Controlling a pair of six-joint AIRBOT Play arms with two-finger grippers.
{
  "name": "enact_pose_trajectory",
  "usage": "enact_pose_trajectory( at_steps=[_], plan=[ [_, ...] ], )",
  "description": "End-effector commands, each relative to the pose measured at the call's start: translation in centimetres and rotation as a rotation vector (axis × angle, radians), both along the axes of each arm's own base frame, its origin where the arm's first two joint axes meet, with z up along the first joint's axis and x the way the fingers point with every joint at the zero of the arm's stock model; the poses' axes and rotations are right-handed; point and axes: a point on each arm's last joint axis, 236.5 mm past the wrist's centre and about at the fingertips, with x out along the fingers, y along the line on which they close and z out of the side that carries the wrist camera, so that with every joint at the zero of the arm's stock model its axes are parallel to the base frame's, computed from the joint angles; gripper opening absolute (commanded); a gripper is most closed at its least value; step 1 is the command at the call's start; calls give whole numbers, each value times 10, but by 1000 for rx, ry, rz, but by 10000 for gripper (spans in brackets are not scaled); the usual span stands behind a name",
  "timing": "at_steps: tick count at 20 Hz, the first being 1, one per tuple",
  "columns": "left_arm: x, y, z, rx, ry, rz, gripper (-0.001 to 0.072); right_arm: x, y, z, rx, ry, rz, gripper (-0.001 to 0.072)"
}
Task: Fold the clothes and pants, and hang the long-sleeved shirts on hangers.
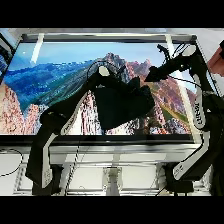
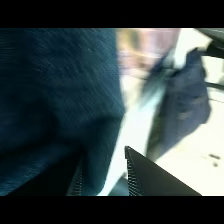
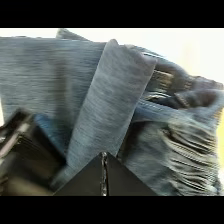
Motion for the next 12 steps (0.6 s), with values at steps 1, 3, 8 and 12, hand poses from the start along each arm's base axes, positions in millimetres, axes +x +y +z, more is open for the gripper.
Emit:
enact_pose_trajectory(
  at_steps=[1, 3, 8, 12],
  plan=[
    [-6, -17, 40, -190, 36, -15, 309, 3, -20, -12, -103, -7, -14, 42],
    [-7, -20, 52, -244, 46, -17, 309, 6, -36, -16, -137, -11, -37, 43],
    [-8, -25, 68, -311, 53, -17, 309, 7, -94, -7, -125, 2, -158, 100],
    [27, -4, 93, -413, -50, 44, 83, 4, -52, 34, 79, -56, -97, 36]
  ],
)
